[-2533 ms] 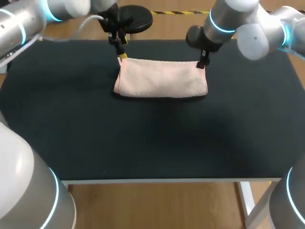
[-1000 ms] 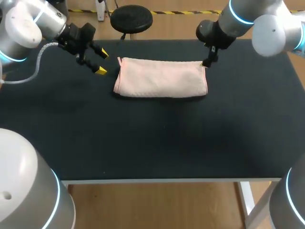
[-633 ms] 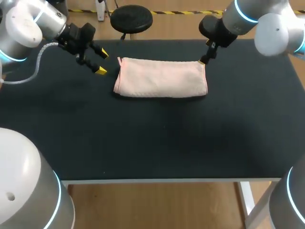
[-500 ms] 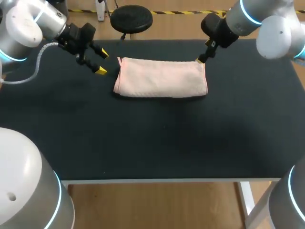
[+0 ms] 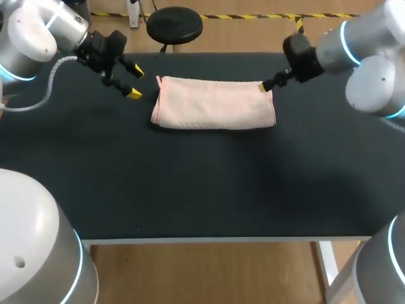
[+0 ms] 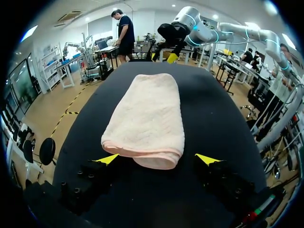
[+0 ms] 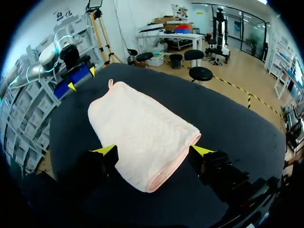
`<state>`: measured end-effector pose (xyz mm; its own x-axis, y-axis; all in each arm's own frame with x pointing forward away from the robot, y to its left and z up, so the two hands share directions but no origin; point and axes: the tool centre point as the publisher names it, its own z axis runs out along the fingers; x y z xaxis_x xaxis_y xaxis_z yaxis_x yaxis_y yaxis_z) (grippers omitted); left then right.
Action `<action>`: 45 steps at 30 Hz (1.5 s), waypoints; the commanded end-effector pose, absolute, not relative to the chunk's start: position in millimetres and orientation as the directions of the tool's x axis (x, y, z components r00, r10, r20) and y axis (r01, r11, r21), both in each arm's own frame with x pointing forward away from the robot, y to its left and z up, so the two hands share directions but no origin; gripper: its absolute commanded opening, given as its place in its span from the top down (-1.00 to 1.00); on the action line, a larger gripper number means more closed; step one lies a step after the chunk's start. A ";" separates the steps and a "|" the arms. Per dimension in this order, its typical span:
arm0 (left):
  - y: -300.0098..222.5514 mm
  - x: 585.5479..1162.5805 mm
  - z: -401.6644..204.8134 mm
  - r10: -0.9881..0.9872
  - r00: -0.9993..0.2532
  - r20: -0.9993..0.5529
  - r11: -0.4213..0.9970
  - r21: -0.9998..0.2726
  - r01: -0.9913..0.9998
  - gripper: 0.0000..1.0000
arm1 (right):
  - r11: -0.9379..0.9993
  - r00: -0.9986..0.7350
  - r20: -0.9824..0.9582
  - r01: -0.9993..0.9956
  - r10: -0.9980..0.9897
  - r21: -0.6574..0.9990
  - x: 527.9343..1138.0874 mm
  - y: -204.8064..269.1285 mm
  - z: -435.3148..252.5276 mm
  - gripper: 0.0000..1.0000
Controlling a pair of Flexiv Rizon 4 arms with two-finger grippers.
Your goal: Fold the towel
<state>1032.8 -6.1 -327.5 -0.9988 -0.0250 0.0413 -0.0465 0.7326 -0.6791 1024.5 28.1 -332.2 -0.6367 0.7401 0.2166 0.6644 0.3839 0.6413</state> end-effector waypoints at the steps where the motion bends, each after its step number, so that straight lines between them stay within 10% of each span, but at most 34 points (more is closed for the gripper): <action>1: -5.9 1032.3 -328.0 -0.025 -0.999 0.039 0.732 -0.680 -0.045 -1.00 | -0.338 -0.039 0.705 0.858 0.708 0.387 1020.9 22.1 -341.8 -1.00; 45: -5.9 1032.3 -328.0 -0.025 -0.999 0.039 0.732 -0.680 -0.045 -1.00 | -0.206 -0.029 0.733 0.951 0.680 0.229 1056.2 31.6 -415.3 -1.00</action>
<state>1032.7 -6.2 -327.6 -0.9988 -0.0259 0.0409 -0.0468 0.7329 -0.6788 1050.2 29.9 -411.6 -0.0272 0.6808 0.7319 0.9488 -0.2129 0.2334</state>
